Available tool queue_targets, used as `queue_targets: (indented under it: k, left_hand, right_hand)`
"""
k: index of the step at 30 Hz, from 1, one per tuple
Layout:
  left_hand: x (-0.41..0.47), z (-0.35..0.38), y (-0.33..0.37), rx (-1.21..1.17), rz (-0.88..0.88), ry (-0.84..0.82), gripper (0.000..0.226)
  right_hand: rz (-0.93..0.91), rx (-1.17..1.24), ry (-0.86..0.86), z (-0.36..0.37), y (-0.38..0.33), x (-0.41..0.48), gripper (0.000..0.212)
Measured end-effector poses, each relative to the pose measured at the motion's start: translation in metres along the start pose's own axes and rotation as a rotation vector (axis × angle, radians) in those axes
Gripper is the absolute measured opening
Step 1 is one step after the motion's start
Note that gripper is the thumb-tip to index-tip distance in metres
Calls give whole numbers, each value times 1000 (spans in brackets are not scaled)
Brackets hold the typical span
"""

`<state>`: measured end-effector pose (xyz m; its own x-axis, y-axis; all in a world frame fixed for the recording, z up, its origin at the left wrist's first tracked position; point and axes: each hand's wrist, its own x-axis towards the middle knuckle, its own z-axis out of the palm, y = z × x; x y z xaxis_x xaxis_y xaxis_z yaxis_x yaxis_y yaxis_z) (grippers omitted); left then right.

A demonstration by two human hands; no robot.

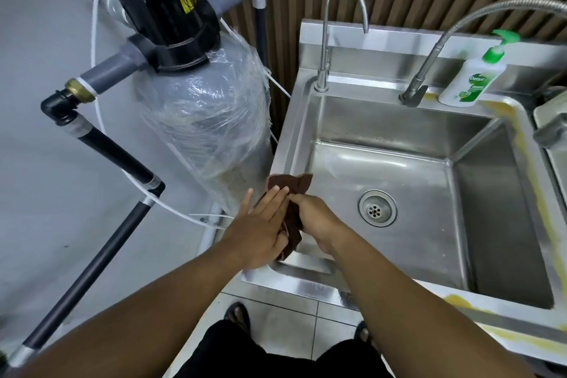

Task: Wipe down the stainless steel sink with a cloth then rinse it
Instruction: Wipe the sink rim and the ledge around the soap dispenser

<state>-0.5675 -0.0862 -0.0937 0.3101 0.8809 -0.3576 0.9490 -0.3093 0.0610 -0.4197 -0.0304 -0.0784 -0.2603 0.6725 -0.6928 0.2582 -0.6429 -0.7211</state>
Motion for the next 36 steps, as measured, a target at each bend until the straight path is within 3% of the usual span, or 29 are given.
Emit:
queue_targets:
  k: [4,9,18,22,27,29,32,36]
  left_hand:
    - [34,-16,-18,44,32,-41,86]
    - [78,-40,-24,52,-1,-68,69]
    - [63,-41,-25,66,42,-85,84]
    - [27,-29,-23,108,78,-75,81]
    - [-21,-12,-13,191,191,54,88]
    - [-38,-3,-8,185,241,141,82]
    - [-62,10,2,176,259,191,73]
    - [-86,25,14,183,244,250,69]
  right_hand:
    - [7,114,12,-12,-16,25,36]
    - [-22,193,37,-27,-47,50,44]
    - [-61,63,-50,-23,-35,37,36]
    - [-17,-74,-66,-16,-17,19,58]
    - [6,-332,-124,-13,-5,-9,47]
    - [-2,-484,-155,-9,1,-20,56]
    - [-58,-716,-168,-2,12,-35,66]
    - [-233,-1056,-68,7,34,-57,54]
